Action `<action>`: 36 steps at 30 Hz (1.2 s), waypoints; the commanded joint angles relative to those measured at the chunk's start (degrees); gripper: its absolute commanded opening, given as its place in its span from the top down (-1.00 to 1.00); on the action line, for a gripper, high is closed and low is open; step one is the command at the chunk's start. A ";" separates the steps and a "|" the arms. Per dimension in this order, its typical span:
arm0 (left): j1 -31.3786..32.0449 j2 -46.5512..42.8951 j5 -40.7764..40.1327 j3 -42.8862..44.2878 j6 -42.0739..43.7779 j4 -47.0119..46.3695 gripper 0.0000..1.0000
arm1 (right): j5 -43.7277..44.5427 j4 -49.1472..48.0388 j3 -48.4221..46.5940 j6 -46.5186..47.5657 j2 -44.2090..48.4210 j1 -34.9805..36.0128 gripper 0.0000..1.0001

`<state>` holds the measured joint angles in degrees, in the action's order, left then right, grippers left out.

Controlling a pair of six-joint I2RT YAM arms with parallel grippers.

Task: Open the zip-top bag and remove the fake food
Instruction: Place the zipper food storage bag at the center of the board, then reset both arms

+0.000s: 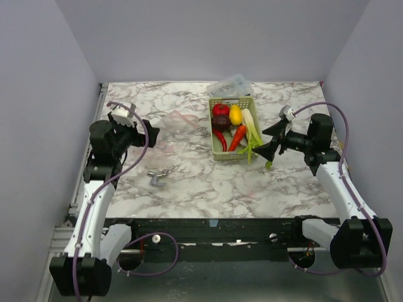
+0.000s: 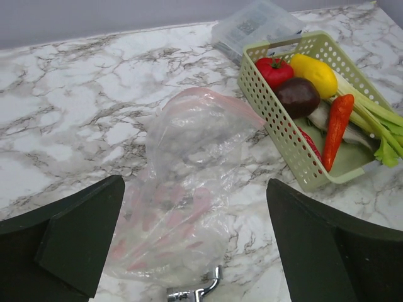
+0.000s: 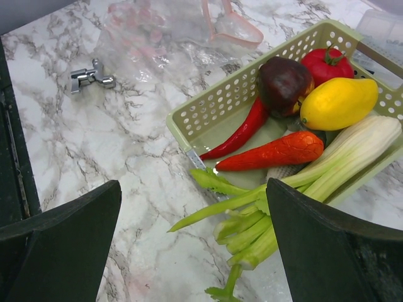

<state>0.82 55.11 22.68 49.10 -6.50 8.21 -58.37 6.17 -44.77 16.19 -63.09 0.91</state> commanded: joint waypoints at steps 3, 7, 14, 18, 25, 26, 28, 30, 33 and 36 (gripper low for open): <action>-0.29 -15.23 2.41 -8.89 -3.46 -1.63 -0.97 | -1.83 0.45 1.08 0.02 0.81 -3.37 -1.00; -0.29 -21.53 3.86 -11.29 -8.08 1.18 -0.98 | -2.03 0.32 1.04 -0.34 1.52 -6.01 -0.99; -0.29 -26.65 7.89 -11.89 -15.13 8.51 -0.98 | -1.80 -0.27 0.16 -3.44 2.81 -11.83 -1.00; -0.29 -30.59 9.55 -12.34 -17.10 10.24 -0.97 | 3.61 1.14 -2.08 -6.24 2.94 -12.00 -0.99; -0.29 -35.66 8.93 -13.38 -20.51 12.00 -0.97 | 8.41 8.95 -6.11 -8.26 4.90 -11.99 -1.00; -0.29 -36.13 8.96 -13.34 -20.52 12.49 -0.97 | 8.65 9.30 -6.10 -8.75 5.32 -11.98 -0.99; -0.29 -36.97 8.83 -13.31 -20.77 13.31 -0.97 | 8.33 9.58 -5.52 -9.69 6.16 -11.98 -1.00; -0.29 -37.55 8.70 -13.08 -21.05 13.74 -0.97 | 6.92 9.14 -4.37 -10.05 7.06 -11.99 -1.00; -0.30 -37.48 8.70 -11.68 -20.39 15.04 -0.97 | 4.62 8.03 -3.43 -11.26 7.51 -11.98 -1.00; -0.30 -37.18 8.35 -10.79 -19.62 16.19 -0.97 | 5.16 8.35 -3.97 -11.34 8.14 -11.98 -1.00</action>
<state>0.82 18.00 30.50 36.42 -26.41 21.37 -52.34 13.28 -49.23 6.42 -56.07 -10.87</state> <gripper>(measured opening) 0.985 0.996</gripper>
